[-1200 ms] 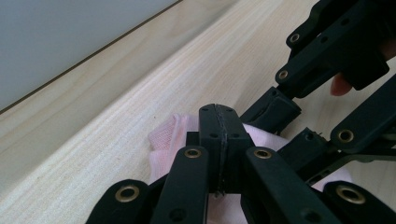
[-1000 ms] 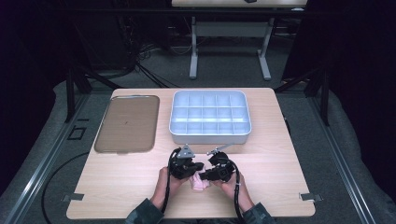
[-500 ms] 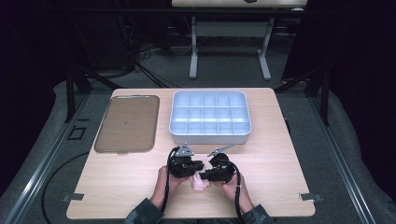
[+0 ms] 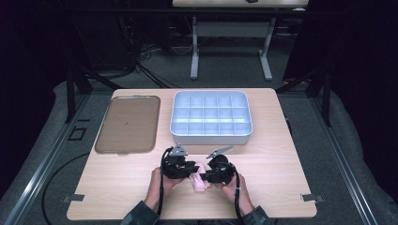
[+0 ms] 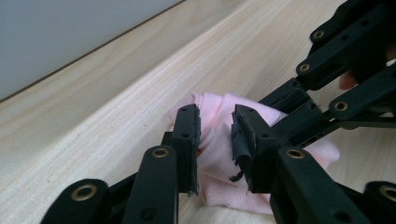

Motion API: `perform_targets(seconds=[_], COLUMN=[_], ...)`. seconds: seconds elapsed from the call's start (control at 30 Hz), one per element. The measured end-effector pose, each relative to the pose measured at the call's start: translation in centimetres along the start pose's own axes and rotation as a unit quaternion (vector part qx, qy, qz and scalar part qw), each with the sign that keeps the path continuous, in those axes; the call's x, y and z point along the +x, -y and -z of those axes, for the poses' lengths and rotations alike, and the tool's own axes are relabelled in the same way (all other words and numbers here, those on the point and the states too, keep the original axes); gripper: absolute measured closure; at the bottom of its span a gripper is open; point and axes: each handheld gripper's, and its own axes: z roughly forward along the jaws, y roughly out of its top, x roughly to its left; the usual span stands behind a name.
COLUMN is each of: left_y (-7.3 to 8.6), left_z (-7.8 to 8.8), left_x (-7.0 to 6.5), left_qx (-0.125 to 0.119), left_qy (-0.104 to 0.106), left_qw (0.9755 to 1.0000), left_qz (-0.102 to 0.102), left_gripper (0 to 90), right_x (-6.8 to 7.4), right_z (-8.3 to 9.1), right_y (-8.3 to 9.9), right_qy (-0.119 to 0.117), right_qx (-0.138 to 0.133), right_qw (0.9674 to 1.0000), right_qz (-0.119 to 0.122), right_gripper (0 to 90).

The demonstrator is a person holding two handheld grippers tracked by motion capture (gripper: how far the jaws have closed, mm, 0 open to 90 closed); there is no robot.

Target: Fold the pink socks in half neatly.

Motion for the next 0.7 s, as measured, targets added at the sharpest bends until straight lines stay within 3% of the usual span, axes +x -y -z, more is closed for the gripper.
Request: perform_targets(seconds=[0.1, 0.17, 0.23, 0.3, 0.4, 0.57, 0.7], left_y=[0.2, 0.3, 0.3, 0.3, 0.3, 0.4, 0.3], left_z=[-0.2, -0.3, -0.4, -0.4, -0.4, -0.4, -0.5], left_x=[0.1, 0.1, 0.0, -0.1, -0.2, -0.4, -0.7], left_qx=[0.002, 0.001, 0.003, 0.002, 0.002, 0.0, 0.004], left_qy=[0.003, -0.002, -0.009, -0.015, -0.019, -0.026, -0.033], left_qw=[1.0, 1.0, 1.0, 0.9999, 0.9998, 0.9997, 0.9994], left_qz=[0.002, 0.003, -0.001, -0.004, -0.006, -0.004, -0.012], left_gripper=[74.7, 76.0, 76.3, 76.6, 76.8, 77.0, 77.4], right_x=[0.4, 0.3, -0.2, -0.4, -0.4, -0.1, 0.2], right_z=[-0.2, -0.2, -0.2, -0.1, 0.4, 0.0, -0.4], right_y=[-0.2, -0.5, -0.7, -0.8, -1.0, -1.5, -1.9], right_qy=[0.01, 0.0, -0.015, 0.003, -0.003, -0.01, -0.001], right_qx=[-0.004, 0.002, 0.01, 0.007, -0.002, 0.014, 0.03], right_qw=[0.9999, 1.0, 0.9998, 0.9998, 0.9996, 0.9993, 0.9992], right_qz=[0.009, 0.005, -0.007, -0.017, -0.029, -0.034, -0.028], right_gripper=[78.2, 73.4, 64.8, 60.1, 53.2, 46.1, 44.9])
